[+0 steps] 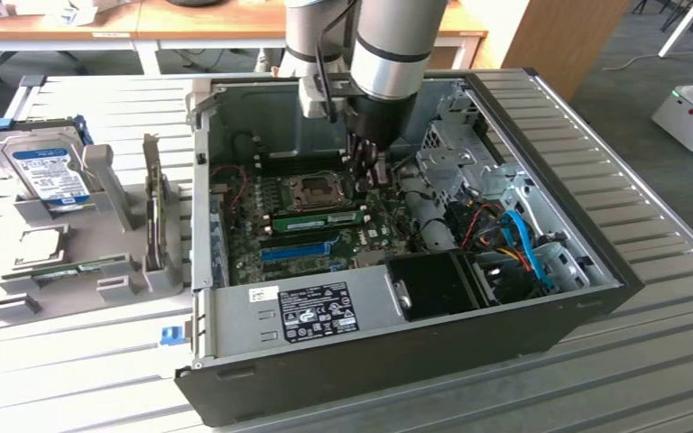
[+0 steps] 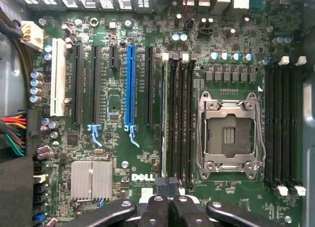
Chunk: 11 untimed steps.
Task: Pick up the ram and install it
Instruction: 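Press down the ram until it locks into place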
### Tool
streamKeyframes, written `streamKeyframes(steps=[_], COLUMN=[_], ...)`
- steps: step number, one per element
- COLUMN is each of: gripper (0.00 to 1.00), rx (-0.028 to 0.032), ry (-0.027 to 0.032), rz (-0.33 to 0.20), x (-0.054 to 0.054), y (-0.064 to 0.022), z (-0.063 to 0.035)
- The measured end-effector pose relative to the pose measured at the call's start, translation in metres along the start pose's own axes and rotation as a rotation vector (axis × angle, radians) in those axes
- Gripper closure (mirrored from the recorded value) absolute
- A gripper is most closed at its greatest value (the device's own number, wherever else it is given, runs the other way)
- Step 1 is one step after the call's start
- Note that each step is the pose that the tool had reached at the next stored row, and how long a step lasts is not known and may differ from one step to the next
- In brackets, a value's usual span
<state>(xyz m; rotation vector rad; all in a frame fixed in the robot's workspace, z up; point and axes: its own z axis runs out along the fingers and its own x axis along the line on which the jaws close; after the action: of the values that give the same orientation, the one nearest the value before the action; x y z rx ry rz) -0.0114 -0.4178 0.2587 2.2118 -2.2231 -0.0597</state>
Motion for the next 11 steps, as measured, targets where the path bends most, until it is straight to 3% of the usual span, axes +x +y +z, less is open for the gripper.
streamKeyframes(steps=[11], gripper=[0.89], rx=[0.0000], ry=[0.0001], rz=[0.004], x=[0.000], y=[-0.0003], z=[0.0110])
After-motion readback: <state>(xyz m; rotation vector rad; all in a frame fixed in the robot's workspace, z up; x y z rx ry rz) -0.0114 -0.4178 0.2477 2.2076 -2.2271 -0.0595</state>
